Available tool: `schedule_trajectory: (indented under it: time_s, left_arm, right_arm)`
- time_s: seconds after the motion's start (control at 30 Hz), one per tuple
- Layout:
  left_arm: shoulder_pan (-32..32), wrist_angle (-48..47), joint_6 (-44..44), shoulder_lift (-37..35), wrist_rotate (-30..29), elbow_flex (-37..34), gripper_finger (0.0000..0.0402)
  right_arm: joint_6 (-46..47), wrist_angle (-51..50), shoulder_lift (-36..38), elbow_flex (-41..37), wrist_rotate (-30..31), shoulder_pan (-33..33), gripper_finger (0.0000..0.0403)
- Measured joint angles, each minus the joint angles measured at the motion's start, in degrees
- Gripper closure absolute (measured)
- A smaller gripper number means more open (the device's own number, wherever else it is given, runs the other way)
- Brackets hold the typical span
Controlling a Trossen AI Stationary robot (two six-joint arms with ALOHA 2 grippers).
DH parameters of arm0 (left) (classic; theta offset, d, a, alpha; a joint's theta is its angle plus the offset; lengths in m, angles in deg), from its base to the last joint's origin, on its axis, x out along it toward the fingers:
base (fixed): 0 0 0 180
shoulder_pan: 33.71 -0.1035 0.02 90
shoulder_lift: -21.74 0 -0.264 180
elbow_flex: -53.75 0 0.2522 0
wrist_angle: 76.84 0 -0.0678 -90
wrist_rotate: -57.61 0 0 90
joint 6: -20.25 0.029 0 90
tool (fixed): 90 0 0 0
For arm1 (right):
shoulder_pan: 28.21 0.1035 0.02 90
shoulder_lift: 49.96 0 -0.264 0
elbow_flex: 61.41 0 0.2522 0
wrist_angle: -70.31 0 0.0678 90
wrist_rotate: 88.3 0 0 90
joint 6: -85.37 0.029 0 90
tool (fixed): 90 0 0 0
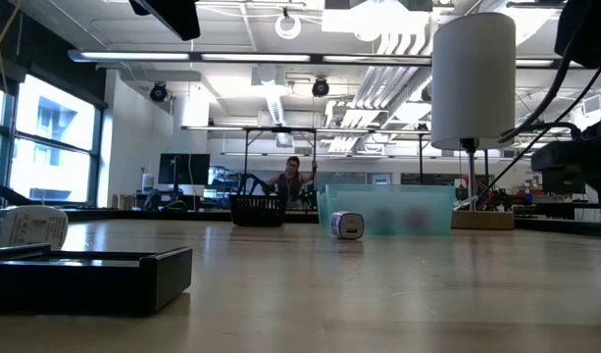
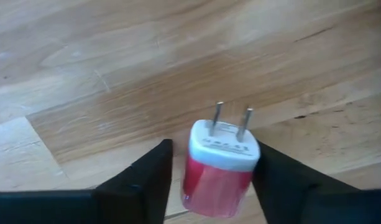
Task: Pick & Place Office items
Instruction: Put the pink charger adapter into the blue bin
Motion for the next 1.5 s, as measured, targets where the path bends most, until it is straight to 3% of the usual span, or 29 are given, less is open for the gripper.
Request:
schedule_trajectory:
  time_s: [0.27,0.63,1.1,1.5]
  left_arm:
    - [0.0,0.0,0.0,0.0,0.0,0.0,0.0160]
    - [0.0,0.0,-0.2,0.0,0.0,0.0,0.0160]
    - [1.7,0.0,-0.7,0.0,0.1,0.0,0.0160]
    - [1.7,0.3,-4.4,0.0,-1.5,0.0,0.0160]
  right_arm:
    - [-4.3,-0.2,0.0,0.0,-0.3,0.0,0.0283]
    - [-13.7,-2.4,-0.4,1.5,-0.3,0.0,0.0283]
    - [-30.2,-6.5,-0.5,12.3,9.9,0.9,0.0283]
    - [-55.1,-5.6,-0.3,20.5,17.3,-4.5,0.0282]
